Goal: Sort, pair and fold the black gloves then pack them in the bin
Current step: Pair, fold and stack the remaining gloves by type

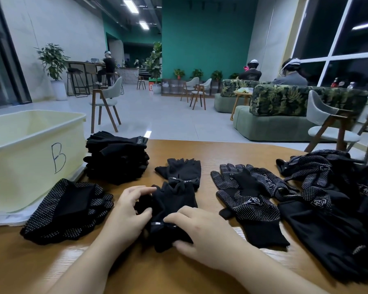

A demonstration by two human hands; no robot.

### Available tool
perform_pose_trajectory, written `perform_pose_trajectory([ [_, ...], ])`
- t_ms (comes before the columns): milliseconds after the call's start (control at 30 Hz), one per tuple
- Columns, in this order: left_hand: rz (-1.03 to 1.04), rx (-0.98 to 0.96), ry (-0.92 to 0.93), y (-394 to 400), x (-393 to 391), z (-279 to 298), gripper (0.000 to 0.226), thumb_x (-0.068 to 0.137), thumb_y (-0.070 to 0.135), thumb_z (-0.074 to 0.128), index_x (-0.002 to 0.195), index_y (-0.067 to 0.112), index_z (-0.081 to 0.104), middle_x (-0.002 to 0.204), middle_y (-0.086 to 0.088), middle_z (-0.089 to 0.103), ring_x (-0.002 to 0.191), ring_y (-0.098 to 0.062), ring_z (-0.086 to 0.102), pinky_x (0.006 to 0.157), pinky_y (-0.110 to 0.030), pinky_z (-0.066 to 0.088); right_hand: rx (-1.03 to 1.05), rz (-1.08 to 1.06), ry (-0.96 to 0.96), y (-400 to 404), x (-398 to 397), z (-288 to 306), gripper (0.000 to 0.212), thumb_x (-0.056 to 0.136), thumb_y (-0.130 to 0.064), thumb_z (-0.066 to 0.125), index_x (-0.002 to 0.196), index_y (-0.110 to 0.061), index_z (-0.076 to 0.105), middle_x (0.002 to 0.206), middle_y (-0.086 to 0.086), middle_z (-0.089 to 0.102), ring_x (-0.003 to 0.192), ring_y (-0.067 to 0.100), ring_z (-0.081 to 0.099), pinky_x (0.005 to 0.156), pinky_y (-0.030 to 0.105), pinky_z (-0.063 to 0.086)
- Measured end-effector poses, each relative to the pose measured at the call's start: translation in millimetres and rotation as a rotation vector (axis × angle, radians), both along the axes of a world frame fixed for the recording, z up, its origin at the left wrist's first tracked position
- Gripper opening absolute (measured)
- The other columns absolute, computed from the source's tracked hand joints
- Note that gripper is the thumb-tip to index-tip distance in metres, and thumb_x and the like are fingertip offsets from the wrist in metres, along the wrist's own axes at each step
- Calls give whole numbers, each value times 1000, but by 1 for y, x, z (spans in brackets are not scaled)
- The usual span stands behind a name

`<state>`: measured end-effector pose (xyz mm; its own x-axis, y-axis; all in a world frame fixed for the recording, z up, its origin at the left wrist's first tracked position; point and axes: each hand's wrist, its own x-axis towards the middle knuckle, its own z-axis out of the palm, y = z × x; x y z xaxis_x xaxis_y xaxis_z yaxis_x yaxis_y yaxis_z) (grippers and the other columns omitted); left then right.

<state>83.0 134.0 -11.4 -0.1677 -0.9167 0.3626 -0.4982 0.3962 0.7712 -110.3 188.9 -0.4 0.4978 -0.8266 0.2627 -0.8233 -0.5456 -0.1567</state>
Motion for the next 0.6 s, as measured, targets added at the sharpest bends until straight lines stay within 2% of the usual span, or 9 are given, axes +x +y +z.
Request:
perform_pose_trajectory([
  [67, -1, 4, 29, 1, 1, 0, 54, 81, -1, 59, 106, 46, 57, 121, 14, 52, 112, -4, 51, 88, -24, 46, -139, 2, 50, -3, 1, -2, 41, 73, -33, 38, 103, -21, 63, 100, -4, 58, 99, 18, 57, 80, 34, 52],
  [133, -16, 40, 85, 2, 0, 1, 58, 81, -6, 53, 110, 44, 60, 121, 16, 54, 109, -6, 54, 88, -31, 49, -275, -31, 94, -7, 1, -1, 34, 68, -27, 38, 84, -20, 67, 89, -5, 60, 93, 18, 58, 83, 31, 49],
  [167, -35, 73, 130, 4, -1, 2, 61, 81, -8, 49, 111, 43, 61, 121, 16, 56, 104, -6, 58, 84, -30, 51, -304, -43, 82, -9, 0, -1, 32, 68, -27, 38, 82, -20, 66, 85, -5, 60, 86, 17, 58, 81, 31, 49],
  [233, -97, 145, 227, 9, -4, 5, 65, 80, -13, 44, 111, 41, 63, 118, 11, 62, 95, -8, 63, 76, -27, 53, -250, -75, -17, -11, -5, 2, 33, 72, -27, 38, 88, -18, 66, 83, -3, 62, 79, 19, 59, 73, 32, 51],
  [300, -162, 196, 277, 12, -4, 8, 69, 79, -15, 48, 111, 44, 63, 111, 4, 67, 88, -15, 66, 74, -29, 53, -171, -131, -196, -12, -12, 8, 37, 80, -28, 39, 105, -16, 64, 98, 0, 65, 91, 21, 59, 80, 31, 48],
  [333, -189, 215, 276, 13, -3, 9, 70, 78, -12, 52, 112, 49, 61, 106, 1, 68, 77, -21, 64, 70, -33, 51, -121, -159, -293, -12, -16, 12, 38, 83, -28, 40, 112, -16, 62, 105, -1, 64, 98, 18, 57, 84, 28, 43],
  [400, -187, 206, 184, 13, -1, 10, 68, 72, 10, 59, 116, 60, 50, 100, -3, 64, 64, -23, 58, 65, -36, 50, -80, -155, -478, -13, -21, 20, 34, 86, -26, 43, 115, -20, 60, 108, -9, 63, 101, 12, 56, 86, 23, 41],
  [500, -114, 164, 54, 11, 1, 8, 73, 59, 48, 64, 122, 69, 33, 113, 3, 52, 92, -15, 57, 89, -37, 46, -51, -135, -610, -18, -27, 23, 32, 90, -28, 43, 117, -22, 59, 108, -14, 63, 102, 6, 57, 89, 25, 45],
  [600, -79, 23, 5, 11, 0, 4, 65, 53, 66, 65, 113, 68, 40, 111, 18, 49, 113, 0, 40, 98, -29, 34, -31, -88, -634, -19, -26, 25, 33, 90, -23, 43, 120, -19, 57, 108, -10, 63, 103, 5, 56, 90, 23, 44],
])
